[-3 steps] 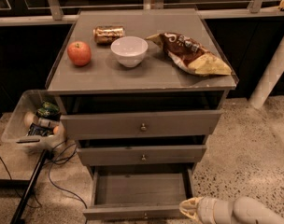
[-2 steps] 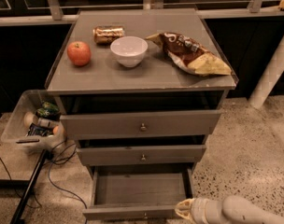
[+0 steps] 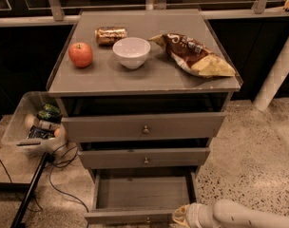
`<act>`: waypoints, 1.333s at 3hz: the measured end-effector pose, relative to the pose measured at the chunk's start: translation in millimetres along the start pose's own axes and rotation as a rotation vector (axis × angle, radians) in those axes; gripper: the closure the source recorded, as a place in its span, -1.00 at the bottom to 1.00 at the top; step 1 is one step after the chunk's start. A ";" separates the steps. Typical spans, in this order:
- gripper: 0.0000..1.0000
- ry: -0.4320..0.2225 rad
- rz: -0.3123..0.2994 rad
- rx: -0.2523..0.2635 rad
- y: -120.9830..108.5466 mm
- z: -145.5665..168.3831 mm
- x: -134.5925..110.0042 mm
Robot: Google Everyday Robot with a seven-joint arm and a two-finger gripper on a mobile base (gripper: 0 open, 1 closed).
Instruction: Close bottom drawer
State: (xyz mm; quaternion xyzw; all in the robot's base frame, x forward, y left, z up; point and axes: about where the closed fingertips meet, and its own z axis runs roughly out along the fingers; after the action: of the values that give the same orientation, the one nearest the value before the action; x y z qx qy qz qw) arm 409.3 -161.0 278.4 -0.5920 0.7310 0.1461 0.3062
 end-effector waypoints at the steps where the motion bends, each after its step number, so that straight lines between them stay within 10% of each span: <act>1: 1.00 0.024 -0.007 -0.022 6.0 21.3 9.7; 4: 1.00 0.077 -0.011 -0.066 24.2 68.7 45.3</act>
Offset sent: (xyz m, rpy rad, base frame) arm -0.0164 0.0110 -0.0721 -0.0706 0.0762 0.0503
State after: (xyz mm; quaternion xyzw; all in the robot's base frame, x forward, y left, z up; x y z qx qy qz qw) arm 400.1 -150.4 193.8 -0.6108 0.7340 0.1455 0.2590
